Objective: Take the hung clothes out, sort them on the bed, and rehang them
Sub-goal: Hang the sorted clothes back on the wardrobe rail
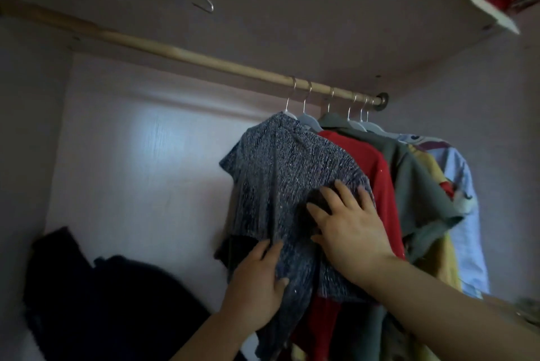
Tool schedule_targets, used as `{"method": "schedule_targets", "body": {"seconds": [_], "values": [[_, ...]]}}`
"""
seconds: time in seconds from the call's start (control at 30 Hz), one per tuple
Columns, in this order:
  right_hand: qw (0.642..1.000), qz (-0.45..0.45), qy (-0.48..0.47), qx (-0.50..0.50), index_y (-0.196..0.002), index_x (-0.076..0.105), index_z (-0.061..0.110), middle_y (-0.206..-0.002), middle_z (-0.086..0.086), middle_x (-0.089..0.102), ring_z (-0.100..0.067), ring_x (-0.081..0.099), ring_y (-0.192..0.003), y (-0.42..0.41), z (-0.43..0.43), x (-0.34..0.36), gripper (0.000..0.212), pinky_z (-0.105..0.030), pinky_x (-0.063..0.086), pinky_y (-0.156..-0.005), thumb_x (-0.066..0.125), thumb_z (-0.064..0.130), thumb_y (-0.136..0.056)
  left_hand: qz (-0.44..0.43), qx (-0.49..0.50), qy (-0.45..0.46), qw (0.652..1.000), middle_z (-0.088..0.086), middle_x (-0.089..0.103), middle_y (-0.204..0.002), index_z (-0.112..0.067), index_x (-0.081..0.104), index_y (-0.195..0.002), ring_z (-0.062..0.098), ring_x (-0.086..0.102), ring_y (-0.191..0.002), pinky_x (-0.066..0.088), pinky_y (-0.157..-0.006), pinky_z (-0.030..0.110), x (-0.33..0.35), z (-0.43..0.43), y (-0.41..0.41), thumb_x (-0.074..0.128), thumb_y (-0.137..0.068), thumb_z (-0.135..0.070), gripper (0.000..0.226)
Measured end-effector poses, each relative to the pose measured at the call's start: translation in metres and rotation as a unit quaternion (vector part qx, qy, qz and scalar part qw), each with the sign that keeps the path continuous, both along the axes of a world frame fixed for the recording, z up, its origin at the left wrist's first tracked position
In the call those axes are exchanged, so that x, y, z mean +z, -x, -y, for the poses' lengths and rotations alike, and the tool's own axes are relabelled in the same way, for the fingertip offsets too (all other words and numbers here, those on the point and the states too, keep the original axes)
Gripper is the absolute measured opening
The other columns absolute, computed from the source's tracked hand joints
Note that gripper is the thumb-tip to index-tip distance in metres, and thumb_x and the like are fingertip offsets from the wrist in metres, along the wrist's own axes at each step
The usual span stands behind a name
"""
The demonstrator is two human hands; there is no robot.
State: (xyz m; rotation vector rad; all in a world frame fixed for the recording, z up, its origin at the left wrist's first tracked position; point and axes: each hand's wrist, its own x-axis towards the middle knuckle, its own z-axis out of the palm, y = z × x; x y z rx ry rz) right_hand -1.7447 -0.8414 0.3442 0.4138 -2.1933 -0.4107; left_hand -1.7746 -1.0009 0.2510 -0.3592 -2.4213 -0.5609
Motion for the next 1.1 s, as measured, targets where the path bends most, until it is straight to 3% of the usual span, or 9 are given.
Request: {"method": "schedule_targets", "body": {"seconds": [0.03,0.1,0.27,0.33,0.4,0.43,0.63,0.8,1.1], "values": [[1.0,0.007,0.018,0.002,-0.118,0.064,0.024,-0.127,-0.015,0.056,-0.038,0.048,-0.123,-0.005,-0.005,-0.017,0.062,-0.056,0.037,-0.099,0.081,0.045,-0.062,0.009,-0.005,0.002,1.0,-0.006,0.01,-0.156,-0.025,0.014,-0.149,0.015,0.025,-0.138,0.026,-0.111,0.026,-0.009,-0.004,-0.005,0.05,-0.095,-0.033,0.066],[0.998,0.027,0.049,0.019,-0.096,0.074,0.024,-0.1,-0.01,0.069,-0.034,0.065,-0.097,-0.015,-0.018,-0.053,0.067,-0.05,0.052,-0.08,0.09,0.047,-0.035,0.029,-0.008,0.012,0.999,-0.005,0.011,-0.156,-0.025,0.014,-0.149,0.017,0.025,-0.139,0.027,-0.111,0.029,-0.028,-0.013,-0.014,0.051,-0.095,-0.032,0.066],[0.981,0.17,0.094,-0.007,-0.093,0.073,0.028,-0.08,-0.001,0.066,-0.024,0.067,-0.073,-0.058,-0.058,-0.141,0.071,-0.035,0.055,-0.063,0.088,0.05,-0.027,0.07,-0.025,0.043,0.996,0.0,0.028,-0.15,-0.022,0.024,-0.147,0.019,0.031,-0.135,0.029,-0.109,0.03,-0.073,-0.046,-0.052,0.051,-0.092,-0.035,0.063],[0.965,0.23,0.117,-0.038,-0.117,0.063,0.027,-0.103,-0.005,0.064,-0.025,0.064,-0.096,-0.095,-0.073,-0.162,0.075,-0.037,0.052,-0.08,0.084,0.052,-0.049,0.074,-0.039,0.065,0.994,0.0,0.037,-0.144,-0.022,0.031,-0.144,0.019,0.038,-0.13,0.033,-0.104,0.028,-0.088,-0.062,-0.074,0.049,-0.092,-0.035,0.058],[0.949,0.281,0.131,-0.052,-0.144,0.03,0.03,-0.142,-0.003,0.038,-0.021,0.039,-0.13,-0.13,-0.093,-0.185,0.067,-0.035,0.031,-0.105,0.058,0.048,-0.085,0.093,-0.046,0.09,0.99,0.0,0.039,-0.142,-0.021,0.031,-0.144,0.02,0.04,-0.128,0.035,-0.103,0.029,-0.102,-0.078,-0.101,0.048,-0.093,-0.034,0.056],[0.941,0.301,0.144,-0.06,-0.147,0.021,0.032,-0.149,0.001,0.026,-0.019,0.03,-0.135,-0.148,-0.105,-0.196,0.063,-0.032,0.024,-0.109,0.049,0.046,-0.092,0.109,-0.05,0.099,0.988,0.0,0.039,-0.143,-0.021,0.03,-0.145,0.021,0.04,-0.128,0.035,-0.104,0.031,-0.109,-0.086,-0.116,0.048,-0.093,-0.034,0.056],[0.903,0.366,0.196,-0.11,-0.145,0.023,0.032,-0.148,0.002,0.027,-0.02,0.031,-0.133,-0.277,-0.191,-0.255,0.057,-0.03,0.025,-0.108,0.046,0.041,-0.094,0.199,-0.083,0.148,0.965,0.001,0.041,-0.143,-0.021,0.03,-0.145,0.018,0.039,-0.13,0.031,-0.105,0.027,-0.166,-0.156,-0.23,0.048,-0.094,-0.038,0.057],[0.862,0.398,0.261,-0.174,-0.145,0.024,0.03,-0.145,0.002,0.031,-0.021,0.036,-0.13,-0.407,-0.261,-0.294,0.058,-0.03,0.03,-0.105,0.049,0.04,-0.093,0.262,-0.156,0.189,0.934,0.004,0.045,-0.135,-0.015,0.041,-0.136,0.021,0.046,-0.122,0.039,-0.098,0.032,-0.201,-0.236,-0.344,0.047,-0.094,-0.035,0.047],[0.774,0.356,0.397,-0.341,-0.144,0.027,0.025,-0.141,0.0,0.036,-0.021,0.04,-0.125,-0.626,-0.346,-0.33,0.056,-0.031,0.033,-0.104,0.05,0.035,-0.094,0.217,-0.337,0.289,0.869,0.002,0.044,-0.136,-0.02,0.041,-0.135,0.023,0.043,-0.125,0.037,-0.099,0.031,-0.215,-0.374,-0.507,0.051,-0.091,-0.04,0.049]]}}
